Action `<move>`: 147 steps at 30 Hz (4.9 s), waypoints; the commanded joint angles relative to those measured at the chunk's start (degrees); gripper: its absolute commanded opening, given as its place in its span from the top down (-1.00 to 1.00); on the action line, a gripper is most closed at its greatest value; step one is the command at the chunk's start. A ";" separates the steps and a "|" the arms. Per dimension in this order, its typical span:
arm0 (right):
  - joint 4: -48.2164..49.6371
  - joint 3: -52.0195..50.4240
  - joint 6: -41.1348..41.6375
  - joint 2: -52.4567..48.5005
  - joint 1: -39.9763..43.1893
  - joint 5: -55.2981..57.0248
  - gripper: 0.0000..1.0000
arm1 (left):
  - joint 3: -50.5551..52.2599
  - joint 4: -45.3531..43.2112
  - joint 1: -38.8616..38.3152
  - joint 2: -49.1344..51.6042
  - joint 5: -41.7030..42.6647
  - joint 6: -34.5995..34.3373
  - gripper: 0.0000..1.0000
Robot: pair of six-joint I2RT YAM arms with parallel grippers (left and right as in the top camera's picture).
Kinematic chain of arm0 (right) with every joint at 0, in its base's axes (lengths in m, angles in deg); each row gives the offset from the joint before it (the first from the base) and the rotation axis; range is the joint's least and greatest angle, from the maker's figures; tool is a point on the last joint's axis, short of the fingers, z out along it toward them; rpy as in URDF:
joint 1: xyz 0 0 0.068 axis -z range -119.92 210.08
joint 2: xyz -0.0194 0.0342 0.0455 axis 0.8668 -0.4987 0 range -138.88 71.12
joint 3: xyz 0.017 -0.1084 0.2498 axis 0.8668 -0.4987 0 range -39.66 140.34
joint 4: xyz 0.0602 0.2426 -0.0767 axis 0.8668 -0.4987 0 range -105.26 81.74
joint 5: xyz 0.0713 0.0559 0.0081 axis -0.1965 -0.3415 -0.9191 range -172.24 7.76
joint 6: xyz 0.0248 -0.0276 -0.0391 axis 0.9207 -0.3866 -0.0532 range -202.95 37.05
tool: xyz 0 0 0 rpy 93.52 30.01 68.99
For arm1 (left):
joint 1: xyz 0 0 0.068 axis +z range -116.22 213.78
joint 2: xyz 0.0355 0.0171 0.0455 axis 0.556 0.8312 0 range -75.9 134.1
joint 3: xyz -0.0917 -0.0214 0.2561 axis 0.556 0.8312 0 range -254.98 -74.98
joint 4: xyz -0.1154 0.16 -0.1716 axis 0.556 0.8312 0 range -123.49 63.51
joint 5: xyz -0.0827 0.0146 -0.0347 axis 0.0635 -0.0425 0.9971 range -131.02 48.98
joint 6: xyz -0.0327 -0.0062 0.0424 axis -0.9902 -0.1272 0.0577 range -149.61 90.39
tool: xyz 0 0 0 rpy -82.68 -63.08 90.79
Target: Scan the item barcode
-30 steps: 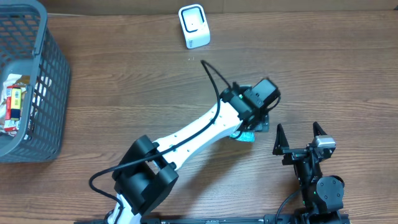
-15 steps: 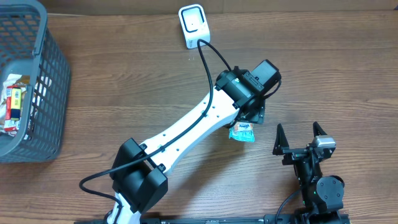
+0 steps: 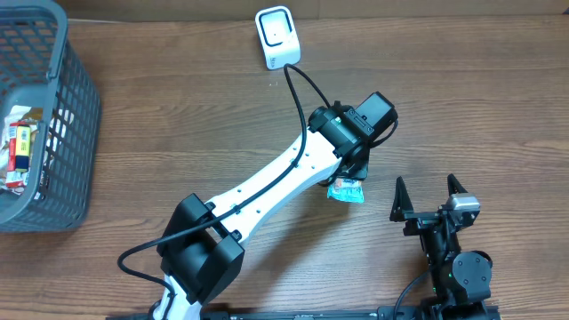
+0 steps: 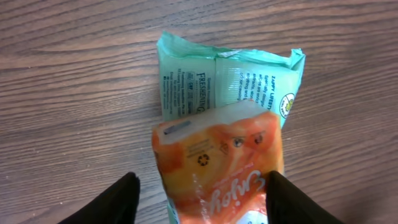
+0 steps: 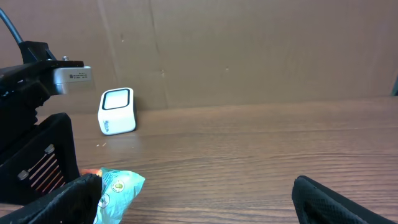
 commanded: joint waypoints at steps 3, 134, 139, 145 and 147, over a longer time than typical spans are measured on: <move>0.20 -0.61 -0.20 0.50 0.20 -0.26 -1.00 | 0.76 0.00 -0.13 -0.13 0.74 0.42 -0.03; 0.20 -0.61 -0.20 0.50 0.20 -0.26 -1.00 | 0.83 0.83 1.33 1.66 10.03 2.99 -0.08; 0.20 -0.61 -0.20 0.52 0.20 -0.26 -1.00 | 0.96 0.81 0.98 1.77 7.91 2.89 0.01; 0.20 -0.61 -0.17 0.52 0.20 -0.26 -1.00 | 1.01 0.76 0.98 1.77 7.93 2.58 0.31; 0.20 -0.61 -0.20 0.52 0.20 -0.26 -1.00 | 1.01 0.83 0.98 1.77 7.93 2.58 0.47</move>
